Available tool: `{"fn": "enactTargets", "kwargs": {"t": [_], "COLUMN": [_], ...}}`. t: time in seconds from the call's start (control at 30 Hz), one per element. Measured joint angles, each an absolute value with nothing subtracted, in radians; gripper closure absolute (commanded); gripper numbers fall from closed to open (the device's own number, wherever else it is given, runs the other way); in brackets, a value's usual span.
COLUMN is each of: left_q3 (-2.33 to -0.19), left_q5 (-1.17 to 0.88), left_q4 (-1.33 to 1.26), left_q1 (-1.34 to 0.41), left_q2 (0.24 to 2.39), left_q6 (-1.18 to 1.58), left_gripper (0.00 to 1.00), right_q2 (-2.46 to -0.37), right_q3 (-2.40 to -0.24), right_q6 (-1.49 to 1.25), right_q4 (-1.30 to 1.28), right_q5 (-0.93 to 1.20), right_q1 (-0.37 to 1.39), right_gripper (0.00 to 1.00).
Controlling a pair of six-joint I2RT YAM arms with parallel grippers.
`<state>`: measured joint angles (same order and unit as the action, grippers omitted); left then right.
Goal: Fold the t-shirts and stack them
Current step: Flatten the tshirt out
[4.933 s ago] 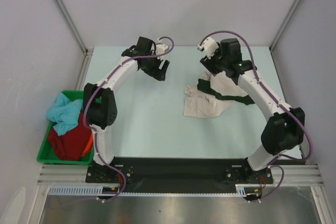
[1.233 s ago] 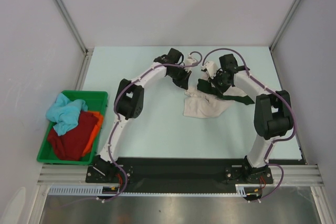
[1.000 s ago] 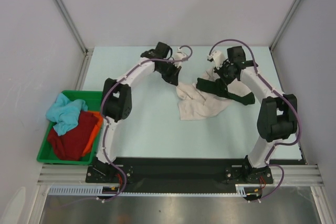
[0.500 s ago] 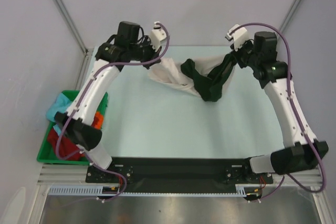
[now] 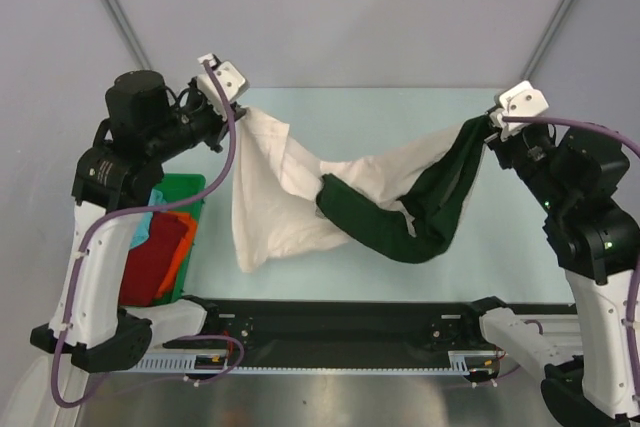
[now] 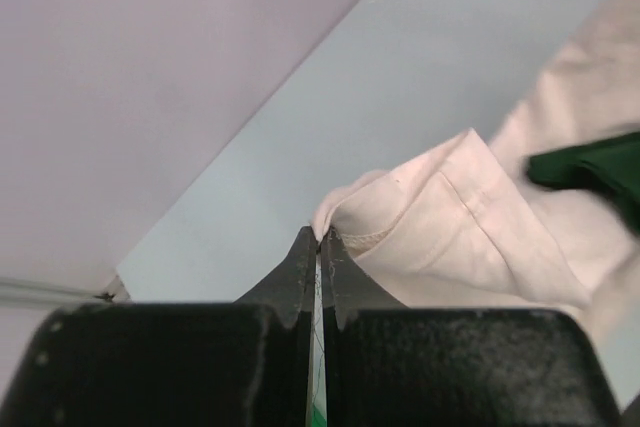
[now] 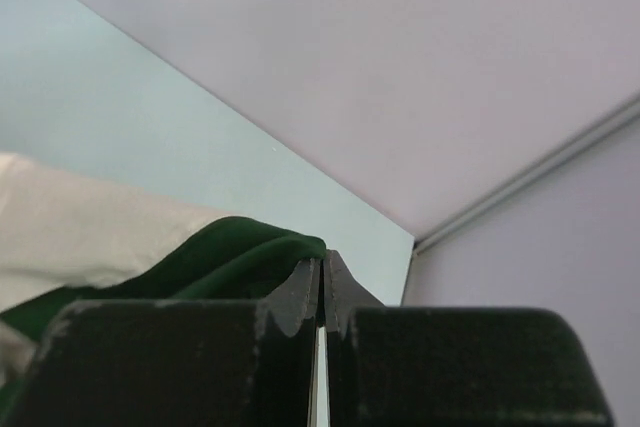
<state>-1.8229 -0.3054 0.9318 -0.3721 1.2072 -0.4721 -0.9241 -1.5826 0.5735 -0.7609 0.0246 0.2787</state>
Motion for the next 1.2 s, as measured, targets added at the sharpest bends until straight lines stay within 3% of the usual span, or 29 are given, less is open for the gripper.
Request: {"fn": "enactTargets", "kwargs": {"t": [0.2, 0.4, 0.43, 0.47, 0.5, 0.53, 0.6, 0.83, 0.9, 1.0, 1.2], "left_q3": [-1.766, -1.552, -1.525, -1.522, -1.527, -1.55, -1.617, -1.66, -1.66, -1.665, -1.826], "left_q5": [-0.265, -0.215, -0.195, -0.174, -0.154, -0.126, -0.078, -0.079, -0.111, -0.136, -0.151], "left_q4": [0.874, 0.733, 0.715, 0.71, 0.698, 0.694, 0.676, 0.664, 0.672, 0.689, 0.771], "left_q1": [-0.358, -0.34, -0.332, -0.321, -0.311, -0.298, -0.273, -0.245, -0.251, -0.271, -0.336], "left_q2": [1.263, 1.514, 1.584, 1.662, 1.726, 1.807, 1.942, 1.932, 1.902, 1.896, 2.087], "left_q6": [-0.48, -0.481, -0.478, -0.471, -0.463, -0.45, -0.424, -0.388, -0.377, -0.376, -0.359], "left_gripper": [1.0, 1.0, 0.96, 0.89, 0.79, 0.58, 0.44, 0.36, 0.4, 0.63, 0.67], "right_q2": [-0.936, -1.144, -1.212, -1.284, -1.359, -1.434, -1.556, -1.514, -1.465, -1.404, -1.427], "right_q3": [-1.39, -1.094, -1.071, -1.067, -1.079, -1.105, -1.198, -1.314, -1.303, -1.23, -1.118], "right_q6": [0.581, 0.588, 0.592, 0.593, 0.59, 0.588, 0.572, 0.568, 0.566, 0.555, 0.538], "right_q4": [-0.659, -0.487, -0.463, -0.442, -0.418, -0.407, -0.408, -0.393, -0.402, -0.399, -0.445], "right_q5": [0.002, 0.043, 0.046, 0.043, 0.038, 0.03, 0.019, 0.098, 0.148, 0.214, 0.278], "right_q1": [0.205, 0.081, 0.064, 0.049, 0.035, 0.025, 0.0, -0.022, -0.005, 0.041, 0.096], "right_gripper": [1.0, 1.0, 0.95, 0.84, 0.76, 0.64, 0.54, 0.48, 0.48, 0.47, 0.48]}}
